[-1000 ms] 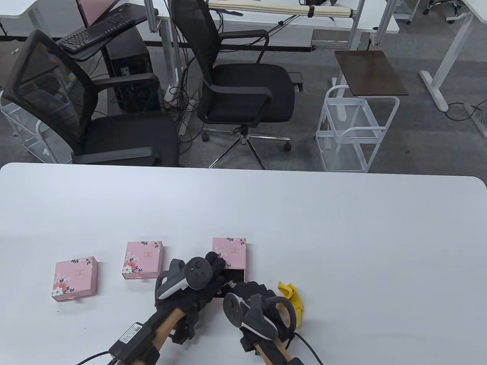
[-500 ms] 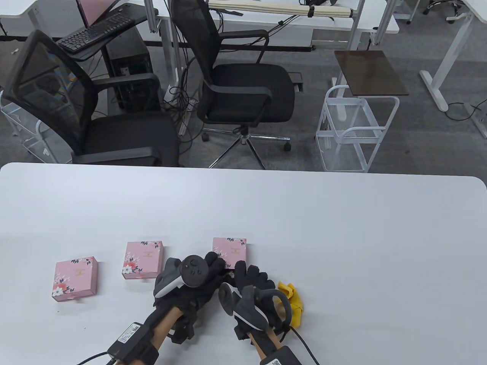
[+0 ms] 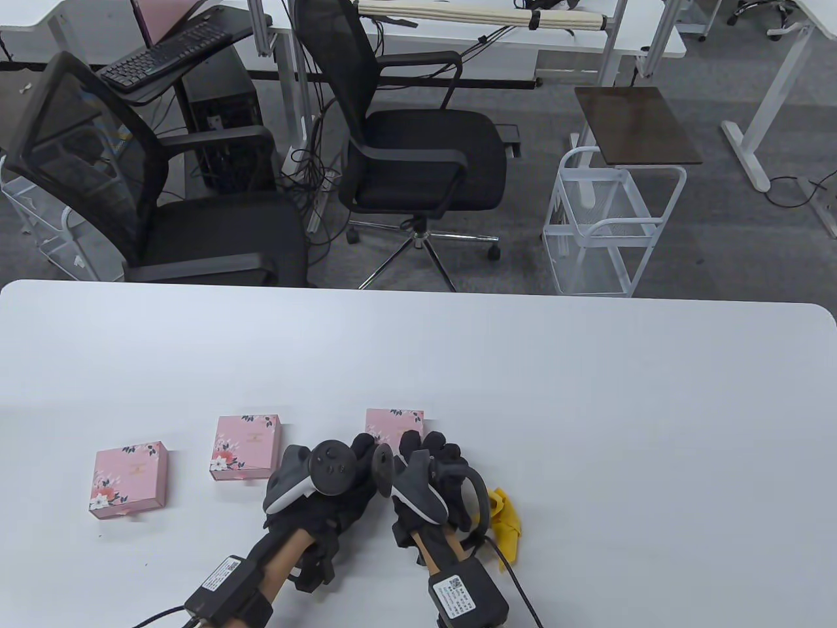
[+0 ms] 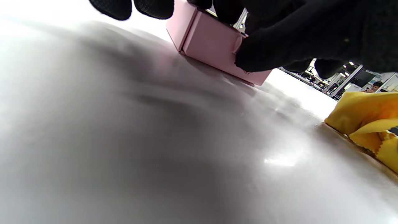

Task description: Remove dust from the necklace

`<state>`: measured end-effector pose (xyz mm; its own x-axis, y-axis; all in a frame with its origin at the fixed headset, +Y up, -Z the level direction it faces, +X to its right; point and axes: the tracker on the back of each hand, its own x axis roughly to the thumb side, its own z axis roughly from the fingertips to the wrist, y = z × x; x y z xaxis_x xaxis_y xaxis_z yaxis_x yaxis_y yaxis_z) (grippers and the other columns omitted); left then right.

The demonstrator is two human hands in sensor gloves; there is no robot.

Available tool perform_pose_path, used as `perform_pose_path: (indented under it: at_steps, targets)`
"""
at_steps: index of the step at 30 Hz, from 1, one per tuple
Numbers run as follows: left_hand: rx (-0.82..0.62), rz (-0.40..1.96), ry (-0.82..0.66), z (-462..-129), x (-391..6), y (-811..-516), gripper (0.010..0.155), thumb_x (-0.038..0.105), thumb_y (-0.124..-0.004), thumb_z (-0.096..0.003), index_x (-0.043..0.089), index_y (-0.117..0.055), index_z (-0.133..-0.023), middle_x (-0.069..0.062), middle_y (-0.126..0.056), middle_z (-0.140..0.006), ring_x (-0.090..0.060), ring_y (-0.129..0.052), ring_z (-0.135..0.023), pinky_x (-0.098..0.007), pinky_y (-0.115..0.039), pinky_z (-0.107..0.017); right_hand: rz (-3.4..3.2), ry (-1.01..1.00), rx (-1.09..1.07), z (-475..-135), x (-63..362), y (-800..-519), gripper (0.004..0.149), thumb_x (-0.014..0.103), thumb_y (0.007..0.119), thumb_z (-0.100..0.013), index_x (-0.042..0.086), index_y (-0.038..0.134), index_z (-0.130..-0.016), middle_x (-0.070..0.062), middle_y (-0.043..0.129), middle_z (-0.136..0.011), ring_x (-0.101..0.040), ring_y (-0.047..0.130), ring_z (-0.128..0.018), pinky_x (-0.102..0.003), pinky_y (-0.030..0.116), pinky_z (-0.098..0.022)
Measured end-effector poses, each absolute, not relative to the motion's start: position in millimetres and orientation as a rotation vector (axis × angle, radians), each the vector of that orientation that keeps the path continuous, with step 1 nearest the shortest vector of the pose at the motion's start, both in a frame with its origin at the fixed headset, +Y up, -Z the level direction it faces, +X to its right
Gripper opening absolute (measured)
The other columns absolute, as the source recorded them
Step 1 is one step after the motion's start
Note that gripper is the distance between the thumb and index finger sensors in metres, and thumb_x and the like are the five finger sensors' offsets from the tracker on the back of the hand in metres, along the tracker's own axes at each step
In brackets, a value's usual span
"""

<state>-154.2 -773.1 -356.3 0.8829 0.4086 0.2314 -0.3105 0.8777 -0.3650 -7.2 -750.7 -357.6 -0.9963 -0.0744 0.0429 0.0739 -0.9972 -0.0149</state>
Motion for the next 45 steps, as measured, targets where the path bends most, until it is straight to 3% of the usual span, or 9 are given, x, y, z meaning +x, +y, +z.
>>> perform_pose_path:
  at_steps: [3,9,12,15,22,32,37,41,45]
  targets:
    - [-0.332,0.393,-0.310,-356,-155,-774,0.057,0.045,-0.056,-0.0627,0.033,-0.042,-0.117,0.007,-0.028,-0.127,-0.035,-0.041,-0.111,-0.060,-0.049,-0.078,-3.057,0.076,-0.073,-362,-8,-751,0.062,0.044,0.086,-0.056,0.016,0.062,-0.105,-0.028,0.069,-0.105,-0.052,0.078,-0.083,-0.059,0.069,-0.061]
    - [-0.315,0.412,-0.322,-355,-159,-775,0.058,0.046,-0.056,-0.0622,0.034,-0.042,-0.117,0.008,-0.028,-0.127,-0.036,-0.038,-0.111,-0.060,-0.048,-0.078,-3.116,-0.110,-0.068,-365,-2,-746,0.059,0.039,0.084,-0.059,0.017,0.057,-0.107,-0.029,0.066,-0.107,-0.054,0.074,-0.086,-0.061,0.066,-0.063]
    - [-0.298,0.419,-0.305,-351,-168,-763,0.060,0.047,-0.057,-0.0622,0.031,-0.039,-0.117,0.004,-0.026,-0.127,-0.038,-0.036,-0.111,-0.061,-0.045,-0.078,-3.145,-0.332,-0.097,-367,2,-733,0.067,0.047,0.076,-0.062,0.014,0.049,-0.115,-0.035,0.050,-0.114,-0.059,0.065,-0.090,-0.064,0.061,-0.066]
    - [-0.228,0.429,-0.278,-341,-184,-743,0.061,0.047,-0.057,-0.0622,0.030,-0.039,-0.118,0.003,-0.028,-0.127,-0.039,-0.036,-0.110,-0.060,-0.045,-0.078,-3.265,-0.264,-0.073,-371,-1,-727,0.073,0.050,0.068,-0.065,0.011,0.039,-0.119,-0.039,0.042,-0.115,-0.062,0.060,-0.091,-0.066,0.058,-0.067]
    - [-0.096,0.538,-0.249,-308,-216,-722,0.062,0.049,-0.057,-0.0627,0.029,-0.039,-0.118,-0.001,-0.029,-0.127,-0.041,-0.038,-0.109,-0.060,-0.047,-0.078,-3.304,-0.521,0.037,-387,-34,-750,0.097,0.065,0.054,-0.063,-0.001,0.008,-0.117,-0.052,0.011,-0.111,-0.079,0.035,-0.090,-0.076,0.044,-0.069]
    - [-0.033,0.570,-0.257,-299,-223,-723,0.062,0.050,-0.058,-0.0625,0.028,-0.041,-0.118,-0.004,-0.031,-0.127,-0.042,-0.041,-0.107,-0.059,-0.050,-0.077,-3.299,-0.442,0.158,-391,-35,-754,0.097,0.056,0.072,-0.067,-0.009,0.019,-0.115,-0.056,0.024,-0.106,-0.076,0.055,-0.085,-0.072,0.059,-0.063]
    - [-0.057,0.567,-0.248,-301,-224,-730,0.062,0.050,-0.059,-0.0623,0.027,-0.043,-0.118,-0.005,-0.034,-0.126,-0.043,-0.042,-0.107,-0.059,-0.050,-0.076,-3.329,-0.370,0.177,-396,-1,-720,0.096,0.055,0.072,-0.067,-0.008,0.018,-0.115,-0.055,0.021,-0.108,-0.075,0.052,-0.087,-0.073,0.057,-0.064]
    - [-0.046,0.559,-0.240,-301,-225,-729,0.062,0.050,-0.059,-0.0622,0.027,-0.043,-0.118,-0.003,-0.032,-0.127,-0.043,-0.042,-0.107,-0.059,-0.050,-0.077,-3.297,-0.289,0.300,-400,60,-695,0.096,0.055,0.072,-0.067,-0.007,0.018,-0.116,-0.053,0.021,-0.109,-0.075,0.050,-0.088,-0.072,0.057,-0.065]
    - [-0.024,0.586,-0.232,-301,-229,-725,0.062,0.050,-0.059,-0.0621,0.028,-0.044,-0.118,-0.003,-0.034,-0.127,-0.043,-0.042,-0.107,-0.059,-0.050,-0.077,-3.276,-0.274,0.490,-401,128,-691,0.096,0.056,0.072,-0.066,-0.006,0.019,-0.116,-0.053,0.021,-0.110,-0.074,0.051,-0.089,-0.072,0.057,-0.065]
